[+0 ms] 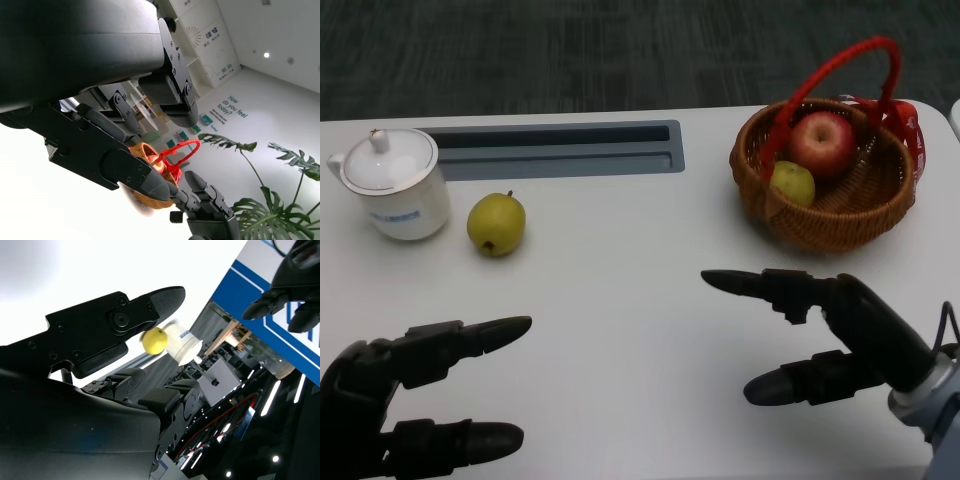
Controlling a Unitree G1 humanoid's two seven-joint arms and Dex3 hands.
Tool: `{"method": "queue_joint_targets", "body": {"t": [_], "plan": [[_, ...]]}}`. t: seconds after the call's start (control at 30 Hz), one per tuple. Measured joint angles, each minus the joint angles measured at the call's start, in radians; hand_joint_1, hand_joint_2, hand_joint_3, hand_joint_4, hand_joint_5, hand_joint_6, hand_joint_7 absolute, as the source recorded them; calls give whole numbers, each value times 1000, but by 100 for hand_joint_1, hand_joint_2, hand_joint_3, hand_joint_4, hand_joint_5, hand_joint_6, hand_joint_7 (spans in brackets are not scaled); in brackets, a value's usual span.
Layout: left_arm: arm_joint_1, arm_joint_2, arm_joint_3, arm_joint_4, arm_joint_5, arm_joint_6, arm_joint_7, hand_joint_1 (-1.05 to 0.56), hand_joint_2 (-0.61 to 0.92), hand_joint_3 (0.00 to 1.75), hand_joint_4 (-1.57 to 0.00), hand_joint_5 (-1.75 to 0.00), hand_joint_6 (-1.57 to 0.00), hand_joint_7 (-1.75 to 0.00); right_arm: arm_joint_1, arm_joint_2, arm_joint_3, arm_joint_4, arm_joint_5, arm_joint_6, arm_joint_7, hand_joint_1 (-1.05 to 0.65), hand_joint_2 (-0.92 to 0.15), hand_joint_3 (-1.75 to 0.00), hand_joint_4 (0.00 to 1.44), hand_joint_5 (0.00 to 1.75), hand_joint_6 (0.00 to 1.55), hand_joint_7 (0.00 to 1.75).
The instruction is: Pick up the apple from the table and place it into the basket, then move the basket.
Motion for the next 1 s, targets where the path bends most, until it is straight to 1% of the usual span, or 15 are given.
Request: {"method": "queue_joint_targets", "body": {"t": [0.13, 0.33, 0.57, 0.73, 1.0], "plan": [[-15, 6, 2, 21, 8, -19, -2, -50, 76, 0, -89, -1, -80, 0, 23, 57, -8, -8, 1, 7, 19, -48, -82, 0, 69, 2, 62, 2], [-36, 8, 10, 36, 21, -23, -2, -50, 77, 0, -92, -1, -84, -1, 35, 109, -17, 5, 0, 12, 47, -45, -83, 0, 72, 1, 65, 1], [-51, 8, 19, 60, 28, -31, -2, -47, 76, 0, -96, -2, -86, -2, 37, 122, -39, 22, 14, 11, 81, -40, -84, -1, 73, 0, 67, 1], [-53, 8, 19, 61, 28, -34, -2, -46, 77, 0, -97, -2, -88, -2, 37, 127, -55, 23, 14, 0, 88, -40, -83, 0, 73, 0, 67, 0], [-53, 8, 19, 64, 29, -40, -2, -45, 77, 0, -98, -1, -89, -1, 37, 131, -61, 22, 20, -3, 109, -42, -83, 0, 73, 0, 66, 0]]}}
